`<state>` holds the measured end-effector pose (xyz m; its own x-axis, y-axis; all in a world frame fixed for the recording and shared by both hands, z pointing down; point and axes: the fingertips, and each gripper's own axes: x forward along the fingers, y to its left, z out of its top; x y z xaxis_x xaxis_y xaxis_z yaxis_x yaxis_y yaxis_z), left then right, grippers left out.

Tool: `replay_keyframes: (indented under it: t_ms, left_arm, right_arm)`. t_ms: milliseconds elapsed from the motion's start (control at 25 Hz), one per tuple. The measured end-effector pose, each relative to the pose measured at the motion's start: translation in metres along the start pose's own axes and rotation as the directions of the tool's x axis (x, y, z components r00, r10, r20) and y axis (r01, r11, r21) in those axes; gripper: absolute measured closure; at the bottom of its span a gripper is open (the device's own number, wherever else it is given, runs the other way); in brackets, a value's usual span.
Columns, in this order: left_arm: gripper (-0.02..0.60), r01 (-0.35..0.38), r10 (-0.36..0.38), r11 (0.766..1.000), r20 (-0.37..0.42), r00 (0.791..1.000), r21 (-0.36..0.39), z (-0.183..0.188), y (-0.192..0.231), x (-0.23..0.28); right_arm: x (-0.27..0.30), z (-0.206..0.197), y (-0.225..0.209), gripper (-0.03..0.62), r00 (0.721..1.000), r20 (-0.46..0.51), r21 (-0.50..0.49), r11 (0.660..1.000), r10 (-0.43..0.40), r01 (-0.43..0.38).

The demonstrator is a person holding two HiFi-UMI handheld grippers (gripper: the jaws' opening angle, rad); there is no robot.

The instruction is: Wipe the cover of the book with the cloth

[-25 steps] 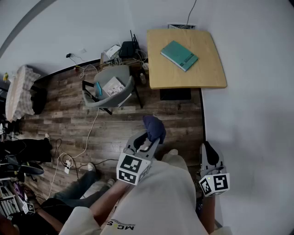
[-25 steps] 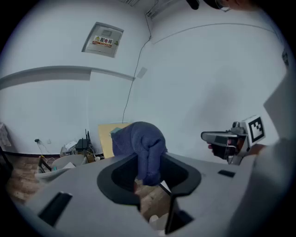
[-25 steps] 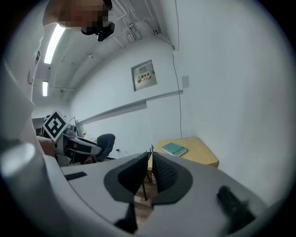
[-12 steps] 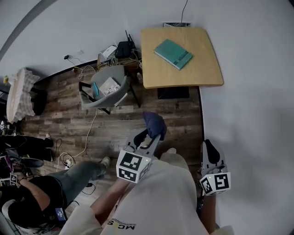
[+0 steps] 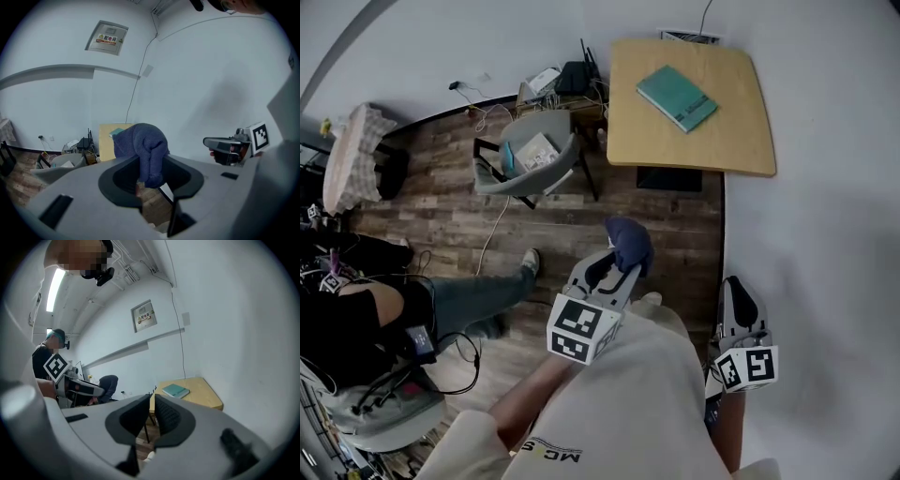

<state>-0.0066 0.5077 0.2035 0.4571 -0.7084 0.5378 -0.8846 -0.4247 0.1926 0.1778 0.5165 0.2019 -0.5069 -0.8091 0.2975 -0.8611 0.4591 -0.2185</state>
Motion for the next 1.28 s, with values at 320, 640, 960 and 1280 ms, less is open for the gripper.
replay_keyframes:
  t_ms: [320,640,960,1280]
  left_arm:
    - [0.431,0.014,-0.014,1.000,0.012,1.000,-0.003,0.026,0.035,0.060]
    - [0.431,0.051,-0.051,0.999,0.012,0.999,0.000,0.103,0.127,0.157]
    - [0.431,0.135,-0.134,0.991,-0.040,0.990,0.024,0.183,0.234,0.248]
    - [0.431,0.191,-0.184,0.980,-0.110,0.977,0.049,0.208,0.270,0.329]
  right_arm:
    - [0.066,0.020,-0.027,0.559,1.000,0.017,-0.015,1.000,0.005,-0.005]
    - [0.196,0.062,-0.065,0.559,0.999,-0.010,-0.006,0.999,-0.035,0.035]
    - [0.335,0.126,-0.087,0.559,0.993,-0.014,0.004,0.993,-0.118,0.118]
    - [0.398,0.130,-0.109,0.559,0.987,-0.083,0.041,0.989,-0.139,0.142]
